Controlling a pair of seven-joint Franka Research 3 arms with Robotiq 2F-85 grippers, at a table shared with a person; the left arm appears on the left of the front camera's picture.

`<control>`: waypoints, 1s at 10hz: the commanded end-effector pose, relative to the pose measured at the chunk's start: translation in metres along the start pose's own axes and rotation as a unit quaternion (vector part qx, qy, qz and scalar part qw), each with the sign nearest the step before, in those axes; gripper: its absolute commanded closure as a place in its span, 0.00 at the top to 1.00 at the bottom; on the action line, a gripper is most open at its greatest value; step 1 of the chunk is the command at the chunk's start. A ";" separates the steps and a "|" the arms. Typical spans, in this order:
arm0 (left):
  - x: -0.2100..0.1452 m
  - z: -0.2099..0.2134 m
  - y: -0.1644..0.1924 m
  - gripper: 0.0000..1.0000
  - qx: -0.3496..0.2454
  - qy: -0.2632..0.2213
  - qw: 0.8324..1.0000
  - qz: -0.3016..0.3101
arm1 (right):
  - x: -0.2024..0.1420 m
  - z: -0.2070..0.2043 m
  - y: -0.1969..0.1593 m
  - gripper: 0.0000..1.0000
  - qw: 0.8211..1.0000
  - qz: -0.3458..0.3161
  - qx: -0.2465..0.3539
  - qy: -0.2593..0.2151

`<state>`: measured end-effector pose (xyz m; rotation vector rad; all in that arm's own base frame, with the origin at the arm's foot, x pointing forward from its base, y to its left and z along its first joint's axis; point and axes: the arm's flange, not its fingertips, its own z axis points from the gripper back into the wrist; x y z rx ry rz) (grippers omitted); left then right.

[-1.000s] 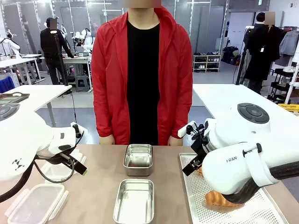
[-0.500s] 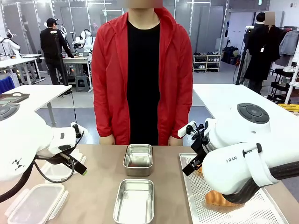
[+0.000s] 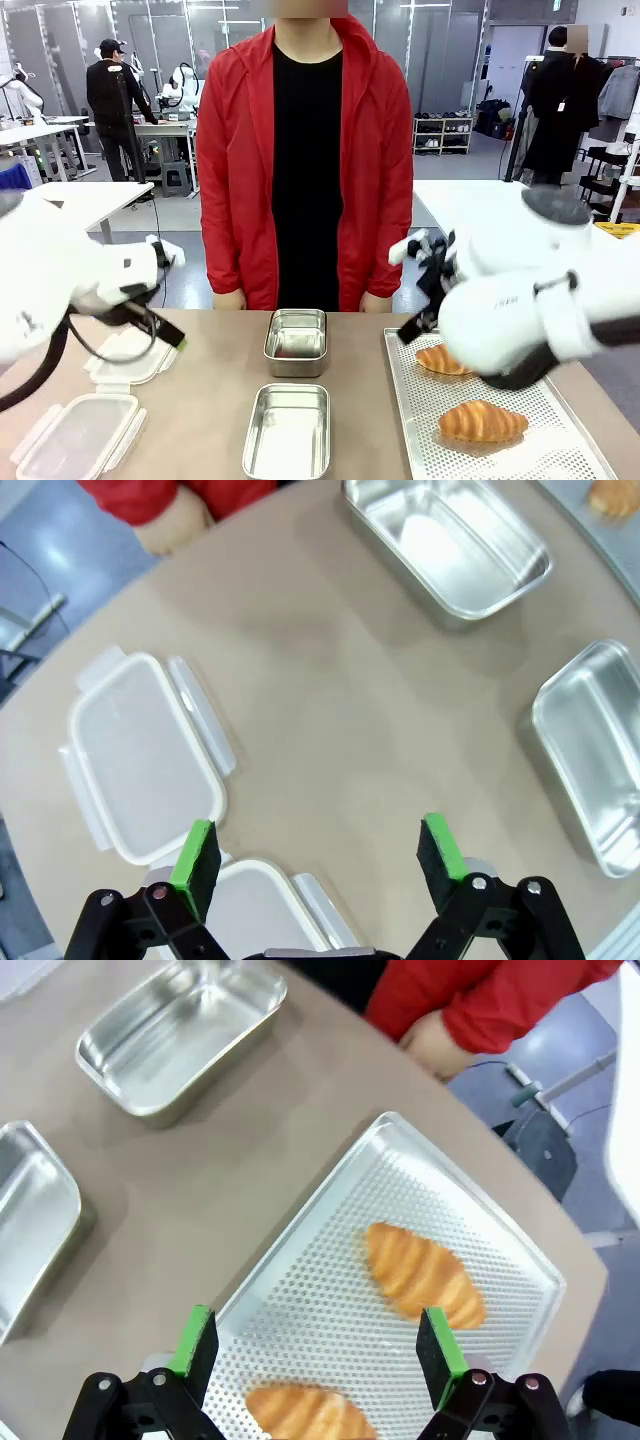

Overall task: Place the bread into the airtight container.
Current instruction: Pick up a Butter Roll and place it into an empty Airtight Container.

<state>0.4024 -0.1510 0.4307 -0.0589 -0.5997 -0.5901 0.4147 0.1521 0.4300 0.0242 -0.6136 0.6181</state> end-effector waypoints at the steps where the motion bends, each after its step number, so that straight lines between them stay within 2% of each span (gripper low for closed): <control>1: 0.028 0.077 0.025 1.00 -0.056 0.016 0.998 0.006 | 0.033 0.068 -0.037 1.00 1.000 0.007 0.017 -0.004; 2: 0.038 0.115 0.031 1.00 -0.105 0.017 0.994 0.011 | 0.036 0.103 -0.052 1.00 0.999 0.009 0.032 -0.001; 4: 0.049 0.205 0.044 1.00 -0.129 0.015 0.991 0.007 | 0.026 0.181 -0.082 1.00 0.997 0.006 0.079 0.006; 5: 0.046 0.256 0.050 1.00 -0.150 0.005 0.989 0.011 | 0.017 0.233 -0.090 1.00 0.997 0.003 0.079 -0.006; 7: 0.030 0.333 0.054 1.00 -0.155 -0.030 0.987 0.021 | -0.012 0.310 -0.091 1.00 0.996 0.021 0.085 -0.033; 9: 0.008 0.380 0.065 1.00 -0.143 -0.063 0.987 0.025 | -0.041 0.357 -0.091 1.00 0.995 0.043 0.073 -0.053; 10: -0.001 0.393 0.070 1.00 -0.138 -0.073 0.987 0.036 | -0.048 0.365 -0.091 1.00 0.995 0.043 0.070 -0.050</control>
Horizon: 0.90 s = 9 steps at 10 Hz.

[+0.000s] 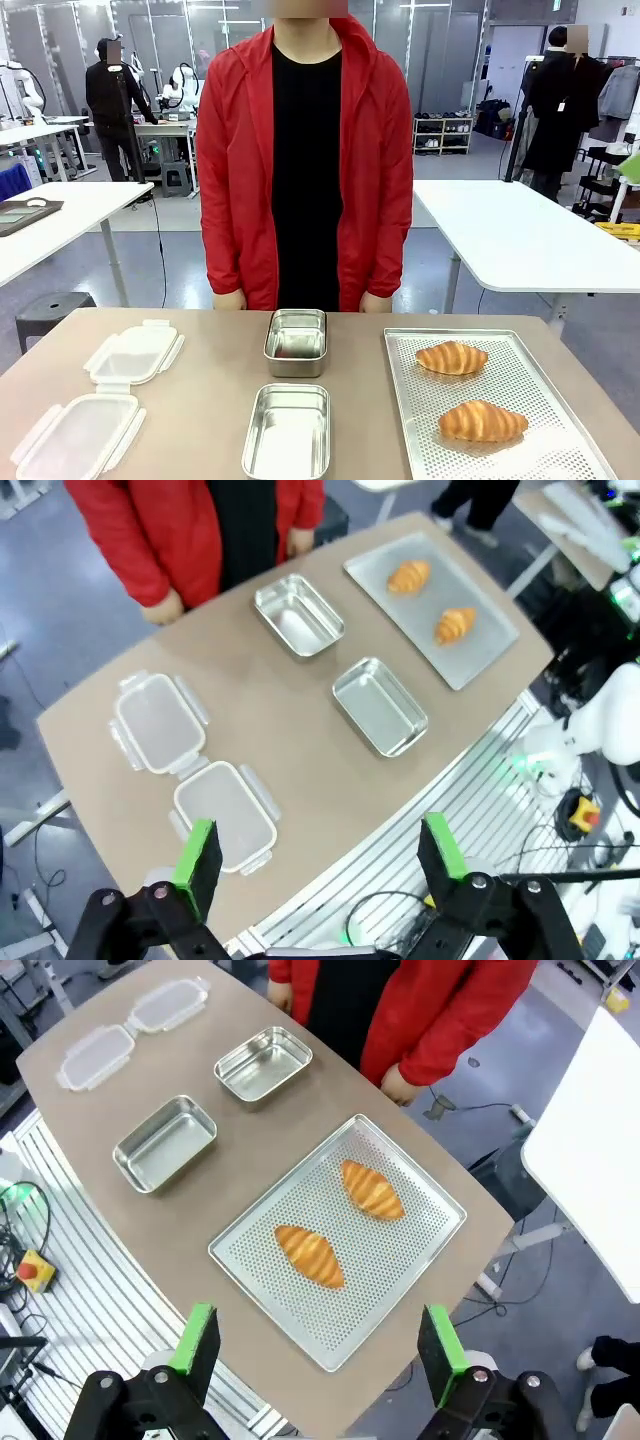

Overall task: Place the bread into the airtight container.
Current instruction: Pick up a Butter Roll and place it into an empty Airtight Container.

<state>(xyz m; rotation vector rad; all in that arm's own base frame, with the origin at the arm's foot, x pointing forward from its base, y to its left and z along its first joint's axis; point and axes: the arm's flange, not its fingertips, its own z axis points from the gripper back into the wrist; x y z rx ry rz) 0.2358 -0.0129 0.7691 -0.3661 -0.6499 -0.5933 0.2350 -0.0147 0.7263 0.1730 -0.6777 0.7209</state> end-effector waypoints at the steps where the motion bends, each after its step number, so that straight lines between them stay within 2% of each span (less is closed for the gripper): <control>1: -0.009 0.007 0.008 1.00 0.001 -0.015 1.000 0.005 | -0.007 -0.001 -0.007 1.00 1.000 0.005 0.000 -0.001; 2: -0.010 0.008 0.011 1.00 -0.003 -0.028 0.999 0.020 | -0.007 -0.002 -0.008 1.00 1.000 -0.011 -0.002 -0.001; 3: -0.006 0.011 0.004 1.00 0.008 -0.011 1.000 0.008 | -0.005 0.007 0.001 1.00 1.000 0.000 -0.001 -0.005; 9: -0.006 0.011 0.004 1.00 0.008 -0.011 1.000 0.008 | -0.006 0.007 0.001 1.00 1.000 -0.002 -0.002 -0.003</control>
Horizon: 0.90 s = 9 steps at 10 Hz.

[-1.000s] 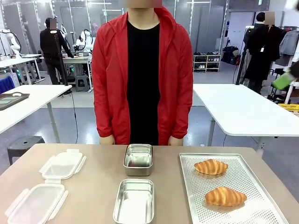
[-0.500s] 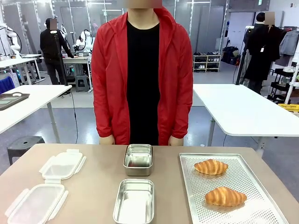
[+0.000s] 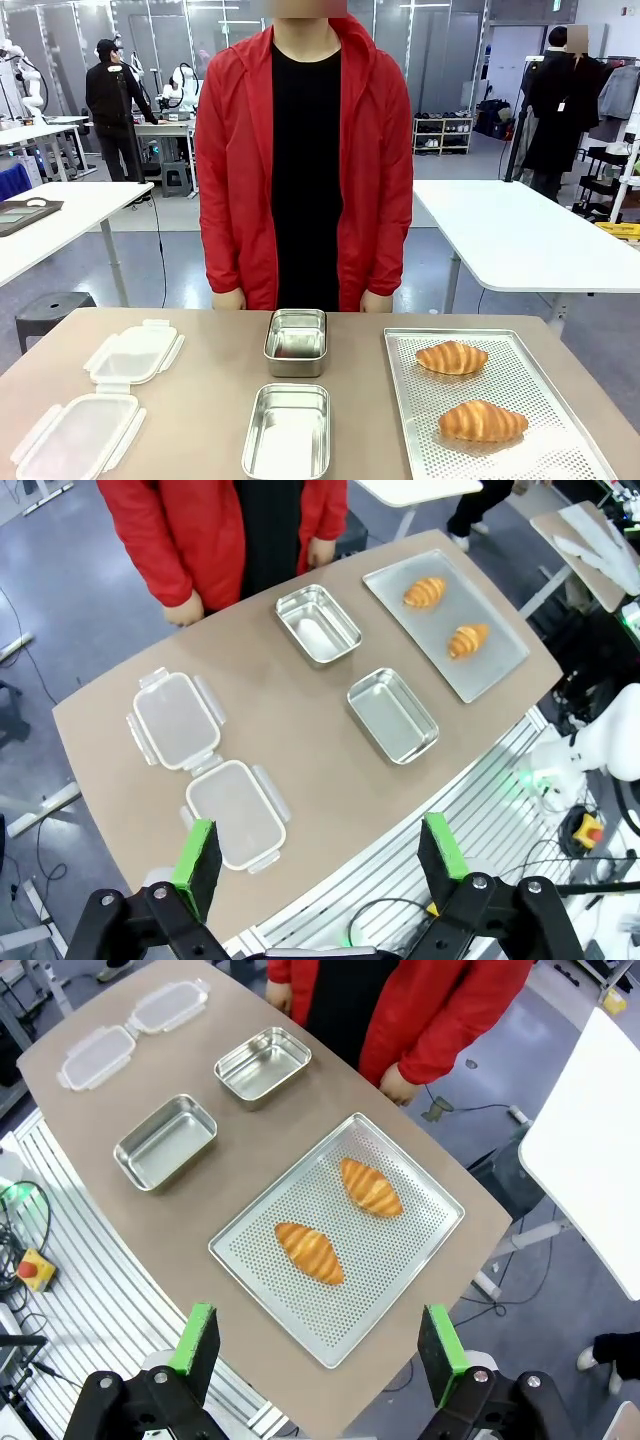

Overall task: Place the bread into the airtight container.
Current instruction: Pick up a Butter Roll and place it into an empty Airtight Container.

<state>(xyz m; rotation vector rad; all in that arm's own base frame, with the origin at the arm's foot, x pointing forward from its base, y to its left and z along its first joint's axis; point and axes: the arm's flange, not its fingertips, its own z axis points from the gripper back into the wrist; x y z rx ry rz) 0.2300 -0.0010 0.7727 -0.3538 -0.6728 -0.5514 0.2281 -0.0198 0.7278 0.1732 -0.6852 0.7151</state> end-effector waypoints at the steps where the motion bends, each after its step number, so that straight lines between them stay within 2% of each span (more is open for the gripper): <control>1: 0.000 0.000 -0.001 1.00 -0.008 0.000 1.000 -0.007 | 0.014 -0.007 0.010 1.00 0.992 0.122 -0.011 0.035; 2: 0.000 0.000 -0.001 1.00 -0.008 0.000 1.000 -0.007 | 0.021 -0.013 0.020 1.00 0.967 0.252 -0.032 0.035; 3: 0.000 0.000 -0.001 1.00 -0.008 0.000 1.000 -0.007 | 0.028 -0.025 0.025 1.00 0.943 0.330 -0.015 0.044; 4: 0.000 0.000 -0.001 1.00 -0.008 0.000 1.000 -0.007 | 0.033 -0.036 0.028 1.00 0.936 0.348 -0.006 0.055; 6: 0.000 0.000 -0.001 1.00 -0.008 0.000 1.000 -0.007 | 0.041 -0.093 0.041 1.00 0.910 0.404 0.027 0.083; 7: 0.000 0.000 -0.001 1.00 -0.008 0.000 1.000 -0.007 | 0.042 -0.121 0.048 1.00 0.909 0.400 0.029 0.116; 9: 0.000 0.000 -0.001 1.00 -0.008 0.000 1.000 -0.007 | 0.032 -0.182 0.056 1.00 0.905 0.398 0.056 0.141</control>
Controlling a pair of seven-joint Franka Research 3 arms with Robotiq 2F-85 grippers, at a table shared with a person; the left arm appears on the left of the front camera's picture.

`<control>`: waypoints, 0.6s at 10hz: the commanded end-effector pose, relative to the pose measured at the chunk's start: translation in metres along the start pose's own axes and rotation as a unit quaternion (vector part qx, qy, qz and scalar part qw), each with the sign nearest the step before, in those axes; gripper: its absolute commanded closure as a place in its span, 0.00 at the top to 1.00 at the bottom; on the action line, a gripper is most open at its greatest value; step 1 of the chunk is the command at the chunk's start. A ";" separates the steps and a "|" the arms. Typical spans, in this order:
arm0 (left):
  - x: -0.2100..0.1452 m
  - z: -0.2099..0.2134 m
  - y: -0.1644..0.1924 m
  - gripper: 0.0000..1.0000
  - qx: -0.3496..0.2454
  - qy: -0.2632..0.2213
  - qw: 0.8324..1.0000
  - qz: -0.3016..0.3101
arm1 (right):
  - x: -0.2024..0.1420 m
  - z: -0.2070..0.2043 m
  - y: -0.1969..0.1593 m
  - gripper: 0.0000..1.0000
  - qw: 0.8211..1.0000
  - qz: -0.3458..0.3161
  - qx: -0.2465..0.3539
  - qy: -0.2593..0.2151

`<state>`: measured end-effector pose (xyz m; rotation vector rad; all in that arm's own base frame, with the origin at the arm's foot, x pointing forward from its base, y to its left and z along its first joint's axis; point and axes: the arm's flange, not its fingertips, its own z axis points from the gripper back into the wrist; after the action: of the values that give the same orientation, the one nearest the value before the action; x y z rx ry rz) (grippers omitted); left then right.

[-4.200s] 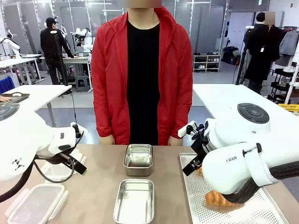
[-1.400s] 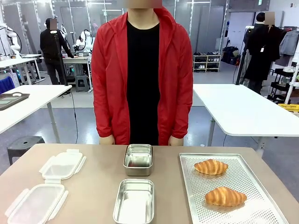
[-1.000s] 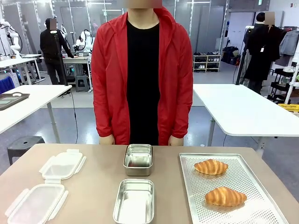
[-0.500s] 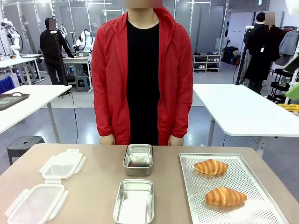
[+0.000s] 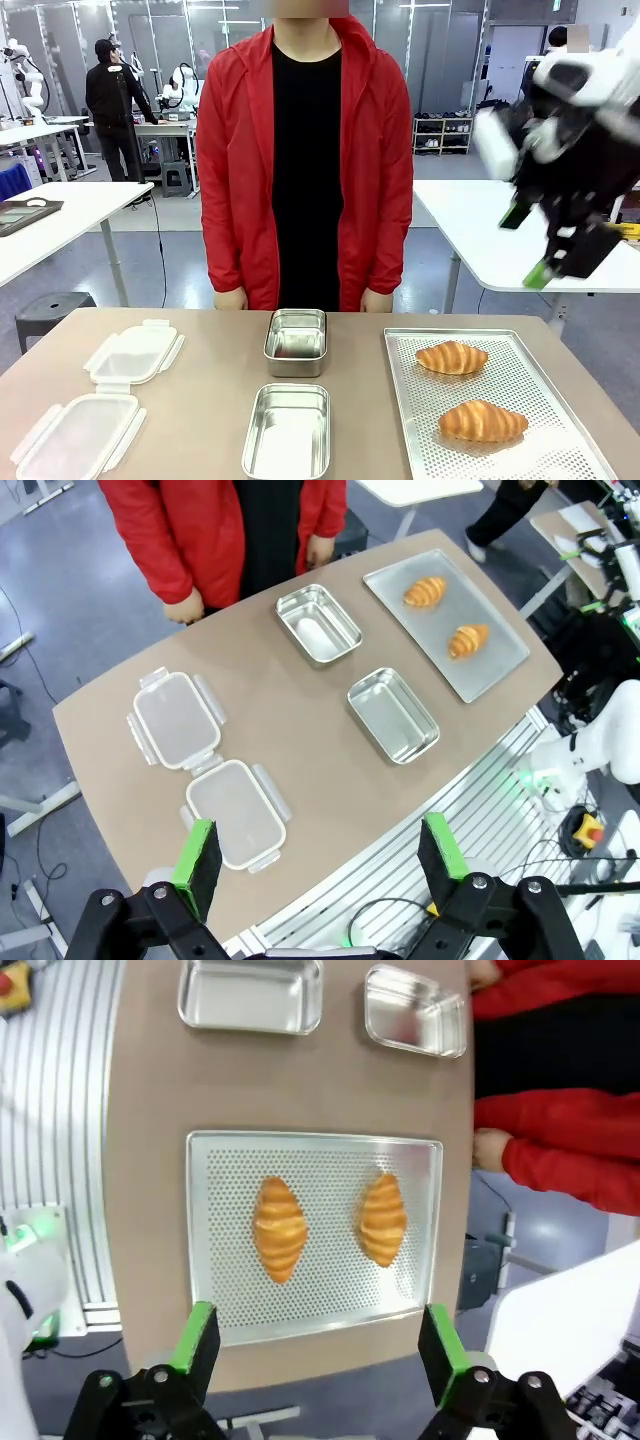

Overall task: Place the bread into the airtight container.
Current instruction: Pick up a Butter Roll and place it into an empty Airtight Container.

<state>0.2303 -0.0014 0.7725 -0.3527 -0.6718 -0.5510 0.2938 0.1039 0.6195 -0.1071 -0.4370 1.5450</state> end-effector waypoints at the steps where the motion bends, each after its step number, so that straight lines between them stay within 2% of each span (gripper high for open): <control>1: 0.000 0.000 -0.001 1.00 -0.008 0.000 1.000 -0.007 | -0.004 -0.045 -0.001 1.00 0.999 -0.002 -0.001 0.033; 6: 0.000 0.000 -0.001 1.00 -0.008 0.000 1.000 -0.007 | -0.031 -0.152 0.015 1.00 0.995 -0.031 0.065 0.069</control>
<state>0.2304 -0.0014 0.7725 -0.3524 -0.6717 -0.5507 0.3265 0.1094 0.4866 -0.0772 -0.2392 1.5188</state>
